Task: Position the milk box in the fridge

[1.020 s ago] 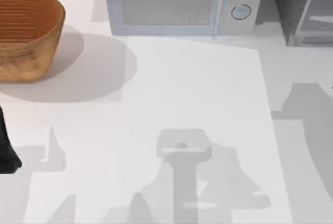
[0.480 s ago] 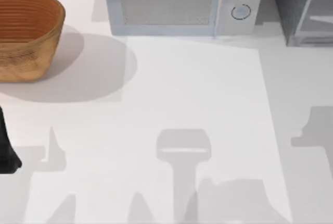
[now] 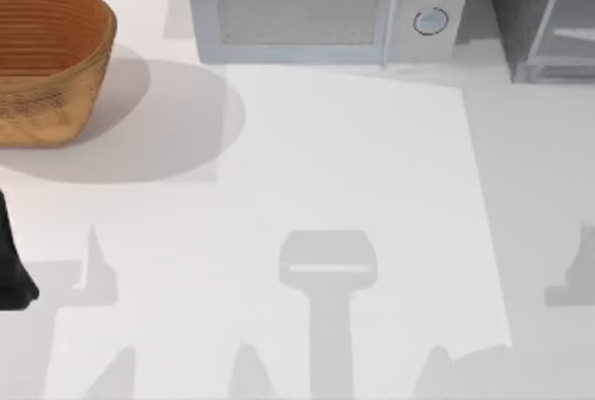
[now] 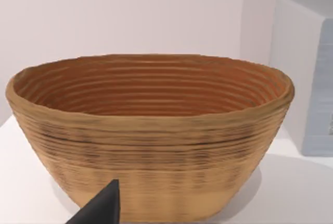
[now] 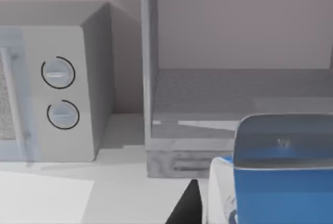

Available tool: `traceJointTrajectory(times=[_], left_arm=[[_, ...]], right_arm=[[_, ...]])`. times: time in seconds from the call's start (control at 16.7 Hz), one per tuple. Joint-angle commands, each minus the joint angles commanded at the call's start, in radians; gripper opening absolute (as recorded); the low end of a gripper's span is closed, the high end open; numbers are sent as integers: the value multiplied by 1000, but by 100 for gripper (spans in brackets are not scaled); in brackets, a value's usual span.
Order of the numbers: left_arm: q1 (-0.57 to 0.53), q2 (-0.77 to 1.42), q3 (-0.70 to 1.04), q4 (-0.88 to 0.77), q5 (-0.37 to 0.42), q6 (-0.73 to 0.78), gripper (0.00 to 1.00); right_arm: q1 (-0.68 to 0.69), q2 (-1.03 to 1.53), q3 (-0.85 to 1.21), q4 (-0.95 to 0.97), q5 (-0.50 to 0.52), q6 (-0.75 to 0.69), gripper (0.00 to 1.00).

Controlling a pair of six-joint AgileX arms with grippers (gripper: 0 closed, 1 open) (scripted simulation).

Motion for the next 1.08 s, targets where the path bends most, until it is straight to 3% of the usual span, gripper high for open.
traceJointTrajectory(times=[0.6,1.08], left_arm=[[0,0,0,0,0,0,100],[0,0,0,0,0,0,100]], right_arm=[[-14,31,40,43,-9,-10,0],[-84,538,271,328,-67,-16,0]])
